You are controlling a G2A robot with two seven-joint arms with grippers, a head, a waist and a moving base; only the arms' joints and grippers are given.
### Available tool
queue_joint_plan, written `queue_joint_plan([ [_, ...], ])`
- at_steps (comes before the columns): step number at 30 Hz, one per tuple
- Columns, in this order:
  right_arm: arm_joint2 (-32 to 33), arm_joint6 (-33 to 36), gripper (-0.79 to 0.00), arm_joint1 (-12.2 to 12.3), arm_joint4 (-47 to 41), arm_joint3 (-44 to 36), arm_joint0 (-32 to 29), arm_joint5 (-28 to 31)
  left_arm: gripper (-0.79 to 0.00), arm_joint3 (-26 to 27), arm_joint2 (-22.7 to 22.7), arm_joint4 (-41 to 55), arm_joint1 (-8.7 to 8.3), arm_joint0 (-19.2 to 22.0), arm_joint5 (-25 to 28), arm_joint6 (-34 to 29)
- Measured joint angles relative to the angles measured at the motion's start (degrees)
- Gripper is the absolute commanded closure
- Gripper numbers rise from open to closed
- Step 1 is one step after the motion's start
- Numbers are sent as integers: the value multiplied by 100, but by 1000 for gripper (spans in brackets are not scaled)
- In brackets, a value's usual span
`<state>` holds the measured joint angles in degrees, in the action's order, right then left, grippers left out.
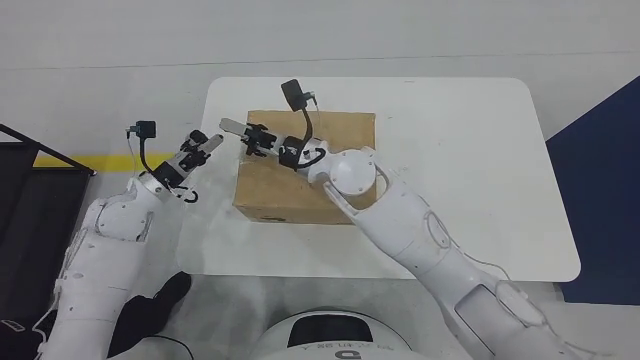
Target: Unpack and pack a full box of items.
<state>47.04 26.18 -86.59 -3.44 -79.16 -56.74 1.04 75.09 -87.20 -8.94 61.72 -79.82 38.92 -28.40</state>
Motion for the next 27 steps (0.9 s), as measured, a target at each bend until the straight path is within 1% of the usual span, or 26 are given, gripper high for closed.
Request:
queue_joint_plan([
  [2,35,6,-785,6,3,-17,-33,35,-785,-197,39,517,-14,106,135,-445],
  [7,119,27,-785,25,34,-100,-123,120,-785,-691,77,1675,-54,410,205,-1455],
  [9,151,28,-785,35,63,-144,-162,132,-785,-837,70,1802,-67,493,194,-1627],
  [13,205,39,-785,54,127,-243,-242,120,-785,-984,137,1796,-75,597,217,-1752],
  [16,227,54,-785,61,141,-278,-283,94,-785,-1005,257,1754,-64,672,187,-1782],
  [18,229,68,-785,60,146,-275,-291,81,-785,-1039,377,1889,-45,748,136,-1881],
  [19,227,72,-785,59,147,-273,-292,77,-773,-1068,437,2014,-34,788,108,-1966],
  [20,223,73,-785,56,154,-273,-292,77,-671,-1127,514,2235,-19,850,67,-2113],
  [21,221,72,-785,55,159,-273,-293,79,-613,-1180,561,2400,-11,902,47,-2235],
  [23,223,65,-785,54,173,-285,-307,91,-376,-1308,643,2704,0,1012,50,-2503],
  [27,260,56,-785,63,192,-323,-365,127,-209,-1527,736,2948,7,1158,94,-2822],
])
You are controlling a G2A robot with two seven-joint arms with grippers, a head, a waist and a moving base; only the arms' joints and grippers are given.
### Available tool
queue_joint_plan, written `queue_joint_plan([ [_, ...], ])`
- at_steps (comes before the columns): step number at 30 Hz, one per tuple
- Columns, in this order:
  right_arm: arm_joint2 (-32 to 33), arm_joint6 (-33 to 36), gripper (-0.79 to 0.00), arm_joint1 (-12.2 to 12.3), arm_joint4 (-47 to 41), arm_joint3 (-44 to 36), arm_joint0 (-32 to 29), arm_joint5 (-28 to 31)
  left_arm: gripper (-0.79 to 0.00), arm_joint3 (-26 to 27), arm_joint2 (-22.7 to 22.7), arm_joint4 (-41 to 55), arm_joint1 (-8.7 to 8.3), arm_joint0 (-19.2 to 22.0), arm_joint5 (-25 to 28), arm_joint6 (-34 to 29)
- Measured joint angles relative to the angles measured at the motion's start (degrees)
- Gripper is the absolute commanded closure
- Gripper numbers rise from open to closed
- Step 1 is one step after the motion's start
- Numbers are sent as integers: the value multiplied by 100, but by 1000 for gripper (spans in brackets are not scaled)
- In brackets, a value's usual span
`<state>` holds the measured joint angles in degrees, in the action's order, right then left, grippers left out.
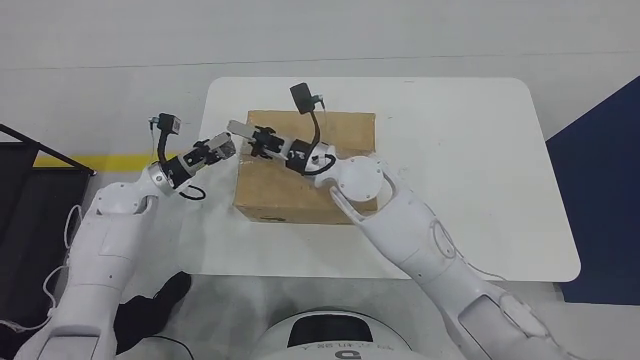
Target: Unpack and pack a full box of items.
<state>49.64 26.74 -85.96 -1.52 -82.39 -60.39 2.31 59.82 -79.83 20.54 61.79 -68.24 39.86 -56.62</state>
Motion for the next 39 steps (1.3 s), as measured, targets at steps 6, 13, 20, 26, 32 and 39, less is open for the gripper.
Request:
queue_joint_plan([
  [6,43,5,-785,11,22,-43,-63,10,0,-235,98,64,-1,123,-13,-201],
  [13,59,25,-785,9,29,-52,-72,-16,0,-265,197,153,-5,137,-9,-398],
  [20,46,53,-785,-6,13,-20,-23,-36,0,-212,162,439,-31,89,12,-592],
  [26,14,92,-785,-30,-27,60,59,-61,0,2,26,476,-94,-68,26,-710],
  [32,-13,109,-785,-59,-70,151,158,-71,0,81,-179,453,-162,-207,-42,-595],
  [39,-31,131,-785,-84,-87,233,239,-70,0,120,-272,183,-213,-251,-148,-390],
])
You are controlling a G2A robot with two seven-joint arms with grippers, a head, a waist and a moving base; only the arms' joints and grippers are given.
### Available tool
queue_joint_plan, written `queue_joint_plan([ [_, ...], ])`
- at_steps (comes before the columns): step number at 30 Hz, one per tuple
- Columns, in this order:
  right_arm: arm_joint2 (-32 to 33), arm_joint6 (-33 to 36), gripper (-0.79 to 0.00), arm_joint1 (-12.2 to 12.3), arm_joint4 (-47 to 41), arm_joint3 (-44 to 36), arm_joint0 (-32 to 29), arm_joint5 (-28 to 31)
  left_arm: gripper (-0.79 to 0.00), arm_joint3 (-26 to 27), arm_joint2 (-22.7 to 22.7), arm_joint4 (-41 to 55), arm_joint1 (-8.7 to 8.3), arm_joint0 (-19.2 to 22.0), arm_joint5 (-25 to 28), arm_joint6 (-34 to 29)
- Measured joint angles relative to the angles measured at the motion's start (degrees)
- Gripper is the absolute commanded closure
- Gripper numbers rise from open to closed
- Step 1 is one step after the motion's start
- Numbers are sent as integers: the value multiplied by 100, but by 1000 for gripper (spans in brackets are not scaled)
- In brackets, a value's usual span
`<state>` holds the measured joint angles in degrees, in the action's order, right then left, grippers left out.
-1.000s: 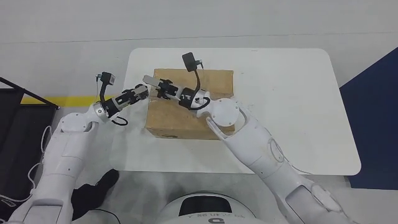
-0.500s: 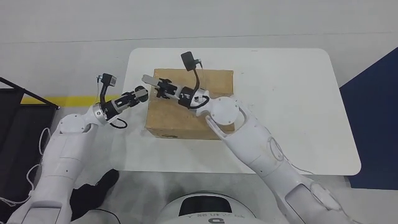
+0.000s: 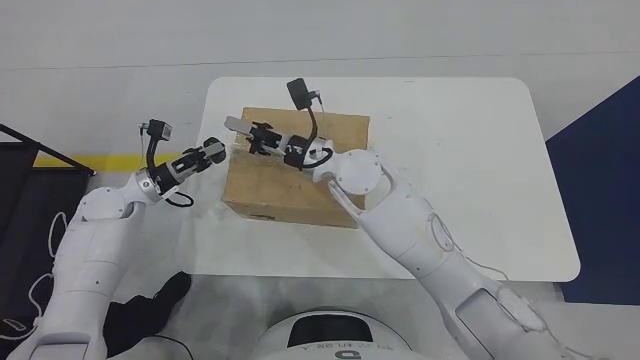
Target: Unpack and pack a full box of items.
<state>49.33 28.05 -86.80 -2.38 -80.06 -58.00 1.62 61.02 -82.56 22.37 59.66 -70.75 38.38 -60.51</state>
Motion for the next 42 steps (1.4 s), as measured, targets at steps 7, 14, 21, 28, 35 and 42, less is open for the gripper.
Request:
queue_joint_plan([
  [7,0,-9,-785,-19,-19,55,38,-13,0,85,85,-421,-10,68,-104,261],
  [14,43,-22,-785,-19,-24,81,2,12,0,106,231,-1046,-11,182,-375,650],
  [21,105,-12,-785,-4,0,27,-70,20,0,79,329,-1065,-5,218,-355,689],
  [28,78,115,-785,-4,52,30,-48,-143,0,73,368,-1085,-13,242,-321,724],
  [35,-197,182,-785,-90,65,266,123,-344,0,65,417,-1102,-21,263,-325,719],
  [42,-499,-175,-785,-254,-39,622,344,-339,-74,44,470,-1068,-24,294,-298,708],
])
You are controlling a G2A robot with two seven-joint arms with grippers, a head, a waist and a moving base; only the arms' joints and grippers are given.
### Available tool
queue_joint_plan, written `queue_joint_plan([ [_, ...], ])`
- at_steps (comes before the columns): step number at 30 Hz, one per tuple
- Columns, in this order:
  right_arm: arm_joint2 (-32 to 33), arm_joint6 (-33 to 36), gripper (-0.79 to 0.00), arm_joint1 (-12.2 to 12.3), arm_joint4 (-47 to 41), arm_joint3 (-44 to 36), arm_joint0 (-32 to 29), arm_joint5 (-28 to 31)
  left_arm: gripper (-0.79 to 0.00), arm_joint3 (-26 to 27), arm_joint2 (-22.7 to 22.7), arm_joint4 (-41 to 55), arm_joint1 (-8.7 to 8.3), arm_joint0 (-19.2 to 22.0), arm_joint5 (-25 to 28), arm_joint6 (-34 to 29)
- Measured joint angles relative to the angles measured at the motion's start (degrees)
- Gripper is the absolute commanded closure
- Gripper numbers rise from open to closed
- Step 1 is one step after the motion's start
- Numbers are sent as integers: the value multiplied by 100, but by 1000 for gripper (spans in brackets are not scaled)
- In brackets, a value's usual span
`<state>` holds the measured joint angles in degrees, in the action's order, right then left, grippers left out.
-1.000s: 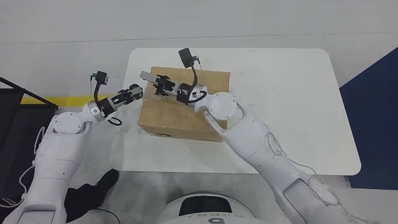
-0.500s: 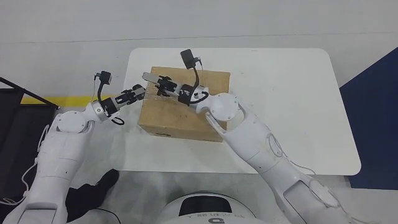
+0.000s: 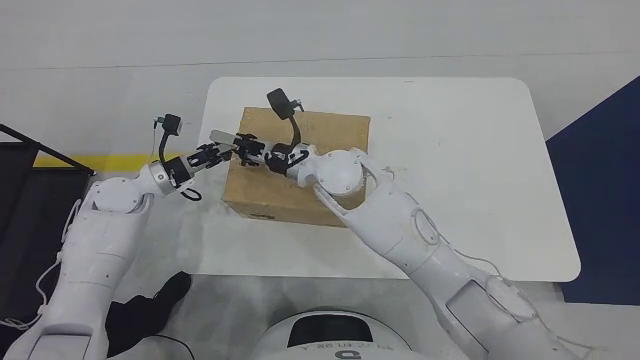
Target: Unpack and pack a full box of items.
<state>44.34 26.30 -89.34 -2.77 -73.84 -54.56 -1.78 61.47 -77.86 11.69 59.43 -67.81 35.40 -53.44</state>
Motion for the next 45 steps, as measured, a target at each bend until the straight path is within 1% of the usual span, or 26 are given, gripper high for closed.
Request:
queue_joint_plan([
  [2,-59,-208,-785,-45,16,72,34,-19,-99,-10,13,3,-2,14,1,-6],
  [5,-99,-324,-785,-90,-13,159,77,-45,-160,-23,30,7,-6,29,7,-21],
  [10,-131,-470,-785,-140,31,250,125,-143,-219,-49,54,25,-11,49,10,-31],
  [14,-232,-570,-785,-193,149,327,162,-453,-219,-69,76,37,-15,66,11,-50],
  [19,-215,-483,-785,-221,104,338,168,-713,-225,-86,97,46,-20,79,27,-48],
  [25,118,-520,-785,-105,280,-61,-111,-911,-228,-87,132,29,-26,89,31,-43],
  [28,276,-593,-785,-34,480,-338,-311,-1174,-234,-85,144,27,-30,92,31,-38],
  [33,550,-359,-785,102,807,-777,-586,-1635,-246,-82,153,29,-37,85,47,-17],
  [40,1048,-301,-785,287,1178,-1485,-1072,-1937,-246,-89,194,35,-41,84,54,-4],
  [45,1304,-128,-785,397,1509,-1826,-1313,-2335,-243,-107,241,46,-38,113,62,-14],
])
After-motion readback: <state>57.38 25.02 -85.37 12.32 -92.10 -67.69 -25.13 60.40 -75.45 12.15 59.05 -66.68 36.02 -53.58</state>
